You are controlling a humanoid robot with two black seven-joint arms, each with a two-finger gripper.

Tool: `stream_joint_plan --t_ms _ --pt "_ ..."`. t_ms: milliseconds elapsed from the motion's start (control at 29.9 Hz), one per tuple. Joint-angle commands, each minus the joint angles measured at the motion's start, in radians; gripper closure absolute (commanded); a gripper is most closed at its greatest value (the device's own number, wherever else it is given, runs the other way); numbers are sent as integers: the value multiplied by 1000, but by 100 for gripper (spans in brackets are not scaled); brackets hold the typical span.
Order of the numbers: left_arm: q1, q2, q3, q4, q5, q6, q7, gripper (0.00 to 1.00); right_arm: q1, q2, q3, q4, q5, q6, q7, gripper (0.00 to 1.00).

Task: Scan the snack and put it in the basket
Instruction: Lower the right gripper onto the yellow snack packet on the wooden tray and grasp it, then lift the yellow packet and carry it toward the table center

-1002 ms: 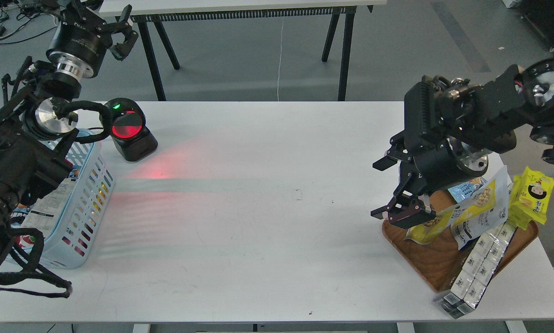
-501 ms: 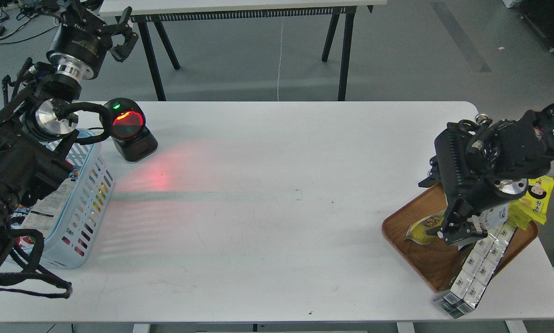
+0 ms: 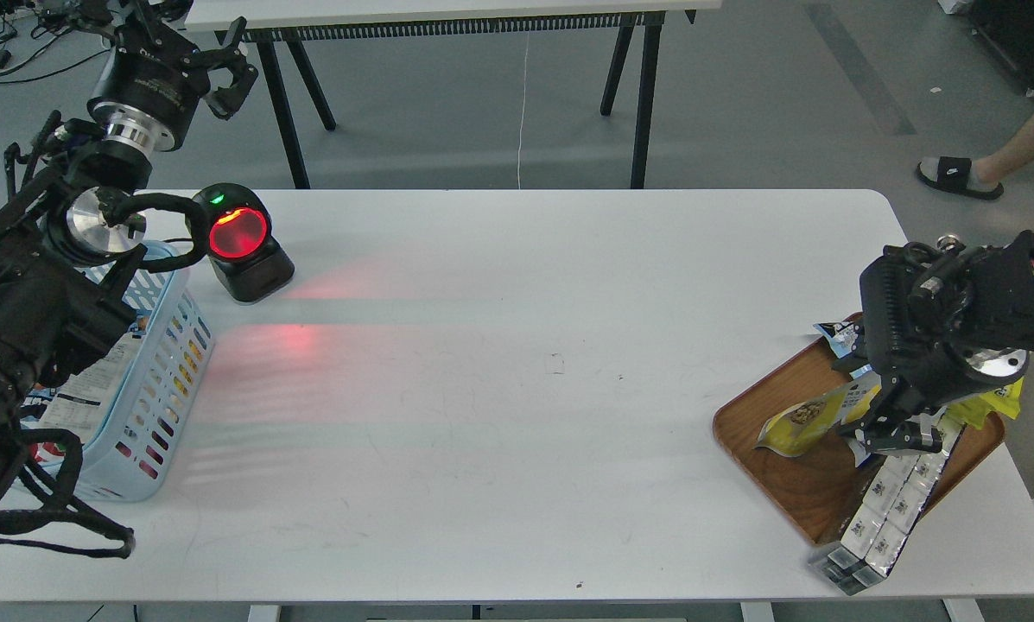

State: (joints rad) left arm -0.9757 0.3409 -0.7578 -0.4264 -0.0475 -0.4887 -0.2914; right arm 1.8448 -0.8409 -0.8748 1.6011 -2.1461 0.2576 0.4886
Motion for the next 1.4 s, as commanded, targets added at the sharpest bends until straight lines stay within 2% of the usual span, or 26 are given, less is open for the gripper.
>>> stream_joint_plan --t_ms 0,134,668,835,935,1369 --pt "-3 1 0 0 0 0 0 0 -9 12 4 -36 0 0 0 39" --pt "-3 3 0 0 0 0 0 0 -22 39 4 -56 2 -1 0 49" --pt "3 1 0 0 -2 0 0 0 -53 46 27 -73 0 -1 0 76" --pt "3 3 0 0 -2 0 0 0 -53 65 28 -73 -1 -1 0 96" --pt "3 3 0 1 -2 0 0 0 -47 66 30 -66 0 -1 0 99" --pt "3 6 0 0 -2 0 0 0 17 43 80 -15 17 -5 0 100"
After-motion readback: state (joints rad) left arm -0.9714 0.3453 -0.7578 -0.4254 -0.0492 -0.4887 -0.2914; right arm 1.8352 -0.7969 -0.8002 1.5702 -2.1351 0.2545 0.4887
